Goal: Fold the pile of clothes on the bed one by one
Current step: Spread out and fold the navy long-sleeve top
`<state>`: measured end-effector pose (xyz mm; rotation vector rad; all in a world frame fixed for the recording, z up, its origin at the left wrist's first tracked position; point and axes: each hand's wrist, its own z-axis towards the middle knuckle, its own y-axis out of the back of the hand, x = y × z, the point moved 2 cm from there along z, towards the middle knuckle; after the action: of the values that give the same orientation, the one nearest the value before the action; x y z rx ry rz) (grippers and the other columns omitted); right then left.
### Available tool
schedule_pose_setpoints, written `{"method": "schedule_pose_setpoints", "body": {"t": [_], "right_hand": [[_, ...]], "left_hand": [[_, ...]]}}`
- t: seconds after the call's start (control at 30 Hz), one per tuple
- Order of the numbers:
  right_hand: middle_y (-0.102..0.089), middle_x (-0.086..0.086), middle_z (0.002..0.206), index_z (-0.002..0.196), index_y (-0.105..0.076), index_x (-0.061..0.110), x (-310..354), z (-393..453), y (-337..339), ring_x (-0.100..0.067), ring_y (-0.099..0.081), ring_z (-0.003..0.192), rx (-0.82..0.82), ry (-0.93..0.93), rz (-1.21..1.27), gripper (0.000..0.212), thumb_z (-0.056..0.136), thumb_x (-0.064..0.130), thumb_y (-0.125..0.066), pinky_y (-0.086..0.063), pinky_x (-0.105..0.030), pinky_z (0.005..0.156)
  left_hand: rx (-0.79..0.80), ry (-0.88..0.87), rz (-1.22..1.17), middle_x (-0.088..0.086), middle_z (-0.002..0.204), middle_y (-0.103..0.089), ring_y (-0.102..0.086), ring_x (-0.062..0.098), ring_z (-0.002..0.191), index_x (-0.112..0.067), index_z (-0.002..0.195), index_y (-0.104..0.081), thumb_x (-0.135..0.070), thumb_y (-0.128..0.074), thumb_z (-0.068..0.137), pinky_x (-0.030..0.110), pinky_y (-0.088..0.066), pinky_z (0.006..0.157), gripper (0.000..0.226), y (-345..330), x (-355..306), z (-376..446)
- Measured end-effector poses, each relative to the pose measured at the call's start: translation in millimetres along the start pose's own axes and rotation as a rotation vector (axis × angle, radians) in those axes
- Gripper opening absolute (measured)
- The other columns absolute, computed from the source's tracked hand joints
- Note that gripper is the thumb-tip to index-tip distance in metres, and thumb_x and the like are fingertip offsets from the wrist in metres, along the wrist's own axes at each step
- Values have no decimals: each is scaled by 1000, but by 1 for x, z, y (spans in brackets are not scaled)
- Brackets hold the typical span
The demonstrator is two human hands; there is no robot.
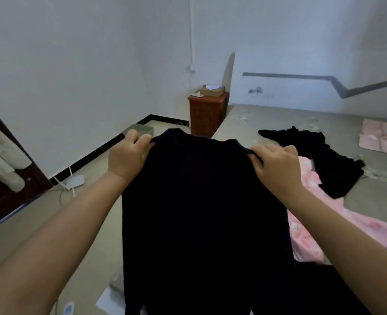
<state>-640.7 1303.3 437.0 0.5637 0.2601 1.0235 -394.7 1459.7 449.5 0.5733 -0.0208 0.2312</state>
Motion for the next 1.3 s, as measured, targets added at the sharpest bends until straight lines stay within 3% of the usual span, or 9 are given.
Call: {"method": "schedule_pose_setpoints", "body": {"t": [0.17,0.37,0.53,0.63,0.7,0.87,1.03,1.13,1.3], "right_hand": [[-54,-10,45,63,-68,7,-24,-26,-132,-26,-49,35,194,-116,-94,30,77,21,-47,-46,-31,56],[-58,-9,48,63,-68,7,-49,-119,-254,-24,-53,37,519,-158,-192,20,76,19,-59,-45,-29,47],[-62,-15,54,75,-71,3,-79,-140,-304,-29,-60,47,591,-265,-190,23,80,18,-54,-46,-34,54],[-66,-25,76,91,-69,1,-111,-126,-334,-38,-64,72,720,-316,-254,21,86,16,-55,-40,-41,65],[-65,-27,92,99,-65,2,-129,-120,-360,-41,-60,89,792,-307,-289,26,92,21,-50,-32,-44,70],[-61,-29,100,103,-62,-1,-171,-127,-422,-43,-55,95,841,-334,-366,32,95,24,-45,-30,-45,72],[-50,-28,119,130,-46,6,-181,-154,-476,-39,-45,111,960,-506,-391,42,95,30,-44,-30,-45,87],[-32,-22,144,143,-30,17,-132,-202,-490,-35,-26,134,1107,-412,-234,54,94,35,-44,-20,-48,104],[-48,-19,135,124,-58,16,-42,-281,-467,-42,-43,124,1053,-283,-75,47,86,40,-45,-29,-67,94]], "left_hand": [[387,195,-154,24,70,-53,-51,35,47,1,81,-64,-17,-61,84,30,-33,44,18,-147,51,-43],[834,380,-255,23,88,-54,-56,40,71,-3,96,-64,-21,-55,90,38,-38,56,21,-286,65,-146],[781,294,-344,26,71,-53,-54,38,51,3,82,-65,-13,-62,83,35,-41,46,16,-354,71,-158],[696,132,-356,24,62,-51,-48,33,37,5,72,-61,-15,-62,80,31,-39,39,22,-391,72,-147],[752,38,-340,25,62,-51,-46,33,36,5,70,-60,-15,-60,81,31,-38,39,24,-414,73,-146],[827,-17,-303,29,70,-54,-51,38,42,7,77,-60,-8,-61,83,34,-37,43,17,-485,75,-150],[983,226,-134,25,117,-45,-46,40,102,-1,119,-46,-25,-44,95,46,-36,70,34,-551,70,-171],[1081,284,-186,22,138,-34,-32,35,126,-2,133,-37,-30,-45,94,45,-28,97,49,-540,42,-222],[1231,358,-189,11,154,-12,-5,29,142,-10,144,-23,-40,-38,94,49,-6,111,60,-485,28,-314]]}}
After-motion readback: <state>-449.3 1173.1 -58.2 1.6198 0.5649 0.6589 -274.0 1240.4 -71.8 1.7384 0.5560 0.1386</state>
